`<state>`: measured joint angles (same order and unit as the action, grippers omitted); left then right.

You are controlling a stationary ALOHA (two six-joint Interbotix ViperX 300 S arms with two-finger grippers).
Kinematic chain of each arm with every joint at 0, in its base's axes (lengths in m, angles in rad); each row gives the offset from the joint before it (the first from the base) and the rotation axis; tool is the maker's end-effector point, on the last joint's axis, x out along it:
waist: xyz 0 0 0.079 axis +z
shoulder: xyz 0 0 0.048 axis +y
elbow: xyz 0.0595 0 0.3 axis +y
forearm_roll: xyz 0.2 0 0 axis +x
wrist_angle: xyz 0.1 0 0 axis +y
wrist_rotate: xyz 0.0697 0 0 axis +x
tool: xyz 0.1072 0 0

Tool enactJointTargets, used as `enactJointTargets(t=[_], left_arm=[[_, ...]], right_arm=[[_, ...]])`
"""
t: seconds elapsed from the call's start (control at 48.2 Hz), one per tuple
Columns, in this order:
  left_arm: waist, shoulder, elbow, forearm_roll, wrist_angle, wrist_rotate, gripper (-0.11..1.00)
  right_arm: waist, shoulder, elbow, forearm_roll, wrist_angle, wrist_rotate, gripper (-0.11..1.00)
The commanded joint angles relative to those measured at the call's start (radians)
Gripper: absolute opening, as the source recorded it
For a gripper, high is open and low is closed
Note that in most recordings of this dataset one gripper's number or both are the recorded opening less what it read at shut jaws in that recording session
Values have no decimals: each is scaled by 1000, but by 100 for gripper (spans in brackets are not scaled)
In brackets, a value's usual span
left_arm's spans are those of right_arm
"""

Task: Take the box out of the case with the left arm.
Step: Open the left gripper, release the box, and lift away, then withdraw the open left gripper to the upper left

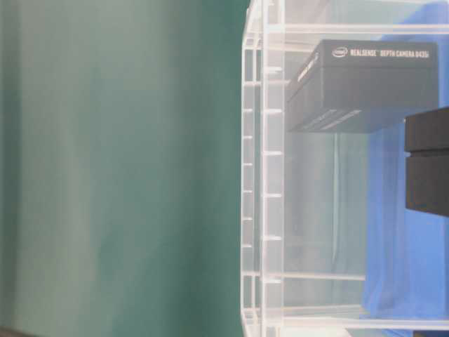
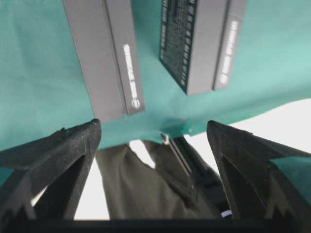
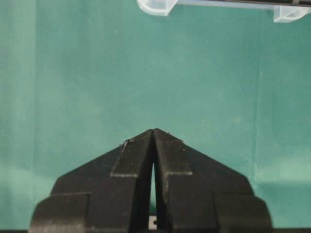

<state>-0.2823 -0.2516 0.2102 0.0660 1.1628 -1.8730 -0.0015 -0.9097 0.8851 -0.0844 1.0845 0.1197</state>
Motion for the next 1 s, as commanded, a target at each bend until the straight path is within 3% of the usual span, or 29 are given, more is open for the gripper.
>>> enactJointTargets(t=[0.0, 0.373, 0.601, 0.974], left_arm=[[5, -17, -54, 6, 44, 17, 98], [5, 2, -80, 6, 92, 77, 98], [-46, -74, 8, 0, 133, 94, 97], [-101, -233, 160, 0, 161, 55, 96]], right_arm=[[-2, 6, -28, 0, -3, 3, 2], [-2, 6, -28, -2, -3, 2, 2], [0, 6, -34, 0, -3, 2, 2], [-2, 6, -34, -2, -3, 2, 2]])
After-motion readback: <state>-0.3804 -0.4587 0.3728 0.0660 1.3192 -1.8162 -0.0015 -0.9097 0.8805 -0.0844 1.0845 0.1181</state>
